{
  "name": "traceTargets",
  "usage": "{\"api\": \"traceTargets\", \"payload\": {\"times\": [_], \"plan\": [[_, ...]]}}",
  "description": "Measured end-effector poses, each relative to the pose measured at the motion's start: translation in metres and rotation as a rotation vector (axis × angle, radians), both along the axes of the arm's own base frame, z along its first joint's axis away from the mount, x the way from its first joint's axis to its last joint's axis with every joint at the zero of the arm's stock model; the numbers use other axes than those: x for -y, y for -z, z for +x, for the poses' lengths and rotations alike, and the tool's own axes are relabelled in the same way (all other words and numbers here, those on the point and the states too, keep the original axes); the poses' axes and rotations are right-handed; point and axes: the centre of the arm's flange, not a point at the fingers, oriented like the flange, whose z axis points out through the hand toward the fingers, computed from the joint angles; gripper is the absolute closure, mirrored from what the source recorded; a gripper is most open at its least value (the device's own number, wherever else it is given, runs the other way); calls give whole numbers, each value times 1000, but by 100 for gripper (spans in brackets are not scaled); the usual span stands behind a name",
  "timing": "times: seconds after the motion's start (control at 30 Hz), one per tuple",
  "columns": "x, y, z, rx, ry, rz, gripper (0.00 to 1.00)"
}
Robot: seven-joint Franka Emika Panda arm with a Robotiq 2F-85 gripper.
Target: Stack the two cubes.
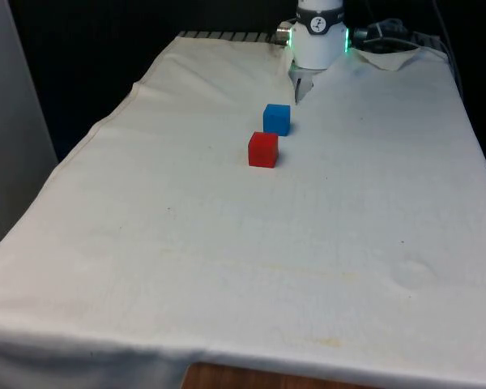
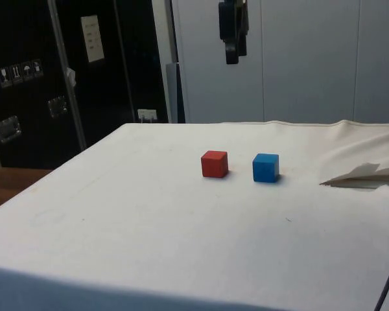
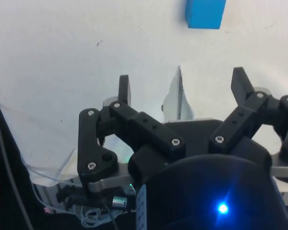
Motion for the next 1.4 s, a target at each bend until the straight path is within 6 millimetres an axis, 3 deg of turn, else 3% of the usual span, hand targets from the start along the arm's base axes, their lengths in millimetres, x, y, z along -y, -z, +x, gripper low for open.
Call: {"api": "traceTargets", "payload": {"times": [0.33,0.67,1.4], "plan": [[-2,1,-4,2,-3,-4,0],[4,17,-8,-28,1,-13,0],[27,76,-22,-34,38,-12,0]]}}
